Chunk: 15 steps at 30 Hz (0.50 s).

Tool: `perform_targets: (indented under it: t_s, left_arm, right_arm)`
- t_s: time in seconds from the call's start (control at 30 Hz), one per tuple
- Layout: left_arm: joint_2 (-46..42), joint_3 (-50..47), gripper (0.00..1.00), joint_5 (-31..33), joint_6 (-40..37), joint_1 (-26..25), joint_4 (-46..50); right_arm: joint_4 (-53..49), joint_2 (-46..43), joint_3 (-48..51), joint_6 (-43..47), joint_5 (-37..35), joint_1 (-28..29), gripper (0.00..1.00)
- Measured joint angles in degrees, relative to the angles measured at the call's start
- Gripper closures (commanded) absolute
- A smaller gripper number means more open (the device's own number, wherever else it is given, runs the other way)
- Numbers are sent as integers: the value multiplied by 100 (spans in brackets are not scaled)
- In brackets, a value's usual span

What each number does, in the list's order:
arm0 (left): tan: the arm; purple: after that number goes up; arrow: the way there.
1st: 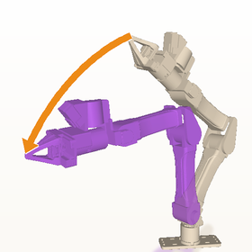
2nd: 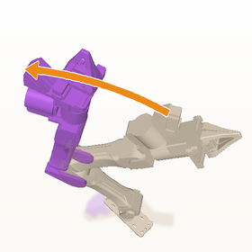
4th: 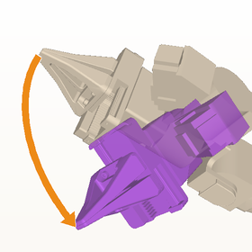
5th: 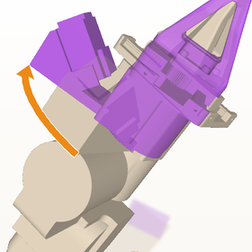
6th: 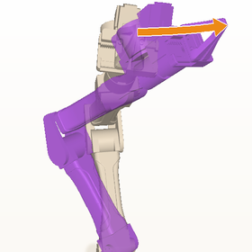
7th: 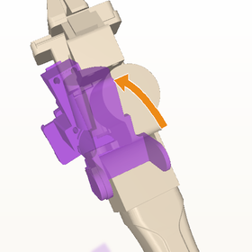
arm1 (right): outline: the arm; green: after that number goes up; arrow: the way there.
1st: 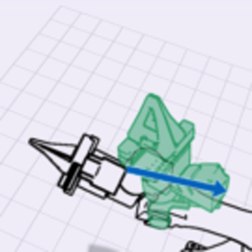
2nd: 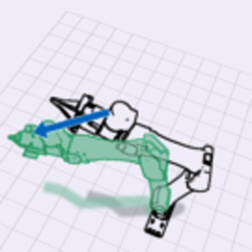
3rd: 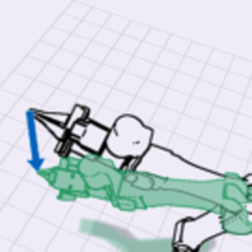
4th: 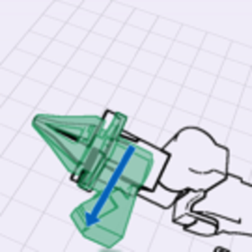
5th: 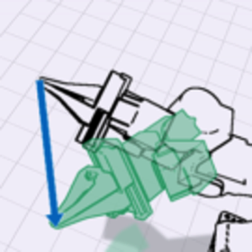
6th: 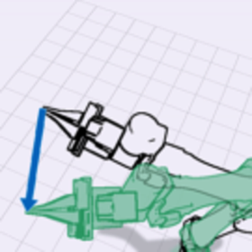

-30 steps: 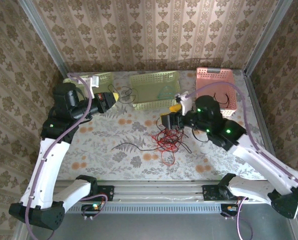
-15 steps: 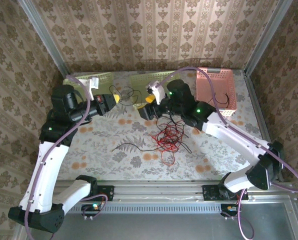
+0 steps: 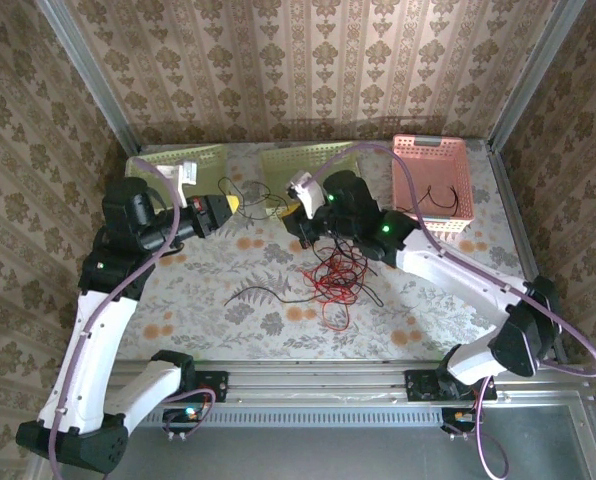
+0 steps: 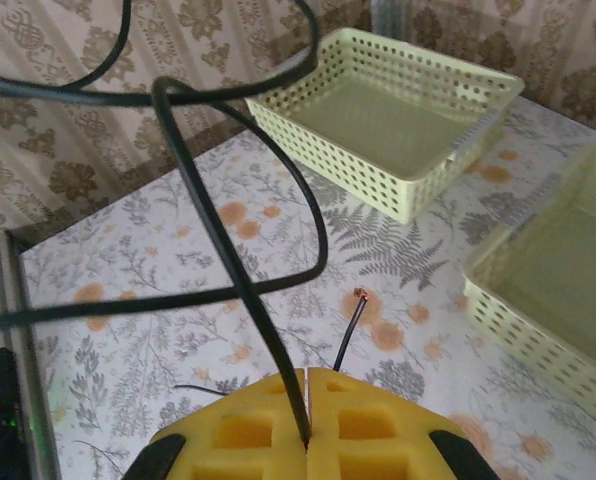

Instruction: Untangle the cables

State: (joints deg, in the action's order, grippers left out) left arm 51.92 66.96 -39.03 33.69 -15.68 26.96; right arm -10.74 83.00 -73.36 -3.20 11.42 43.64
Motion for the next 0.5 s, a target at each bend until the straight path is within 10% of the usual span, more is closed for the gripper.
perform_targets:
  t_s: [0.5]
  left_arm:
    - [-317, -1069, 96, 739, 76, 739, -2]
  right_arm:
    - [-382, -1858, 935, -439, -831, -1488, 100]
